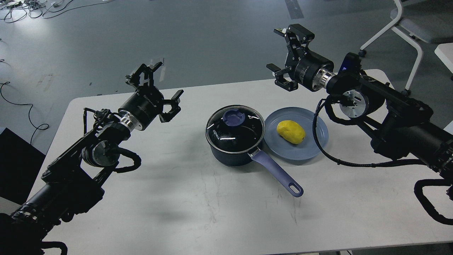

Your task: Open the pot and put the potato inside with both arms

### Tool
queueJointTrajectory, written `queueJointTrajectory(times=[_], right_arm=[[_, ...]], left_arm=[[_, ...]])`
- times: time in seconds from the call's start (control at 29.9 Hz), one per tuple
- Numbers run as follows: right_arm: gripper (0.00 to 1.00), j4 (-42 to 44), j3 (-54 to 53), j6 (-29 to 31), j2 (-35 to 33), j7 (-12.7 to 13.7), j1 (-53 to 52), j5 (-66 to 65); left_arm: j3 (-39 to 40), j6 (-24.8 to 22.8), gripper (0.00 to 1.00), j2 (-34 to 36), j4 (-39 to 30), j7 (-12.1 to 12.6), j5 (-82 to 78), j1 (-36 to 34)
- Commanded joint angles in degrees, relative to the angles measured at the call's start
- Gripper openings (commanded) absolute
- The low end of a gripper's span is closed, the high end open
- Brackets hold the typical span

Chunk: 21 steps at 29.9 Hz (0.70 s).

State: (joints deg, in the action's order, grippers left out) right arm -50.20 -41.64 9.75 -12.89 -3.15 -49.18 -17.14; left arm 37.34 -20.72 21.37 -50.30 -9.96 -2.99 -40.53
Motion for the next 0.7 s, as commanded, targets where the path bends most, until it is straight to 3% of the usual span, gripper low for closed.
queueJointTrajectory(times=[0.0, 0.57, 0.64, 0.67], right_arm=[[1.0, 0.11, -0.1, 0.0, -0.73, 0.17, 0.05, 0.0], [1.0, 3.01, -0.72, 0.0, -1.52, 0.25, 0.31, 0.0], [1.0, 3.27, -2.3, 0.27, -3.36, 0.34, 0.75, 0.0], [1.0, 3.97, -3.61, 0.79, -3.89, 0.43, 1.54, 0.0]], left_arm=[[-0.08, -0.46, 0.98, 0.34, -0.24, -0.05, 0.0, 0.01], [-0.95, 0.15, 0.98, 1.13, 0.02, -0.93, -1.75, -0.61], [-0.78, 0.24, 0.98, 1.31, -0.15, -2.95, -5.52, -0.87], [-0.69, 0.33, 0.98, 1.66, -0.5, -5.39, -9.54, -1.05]])
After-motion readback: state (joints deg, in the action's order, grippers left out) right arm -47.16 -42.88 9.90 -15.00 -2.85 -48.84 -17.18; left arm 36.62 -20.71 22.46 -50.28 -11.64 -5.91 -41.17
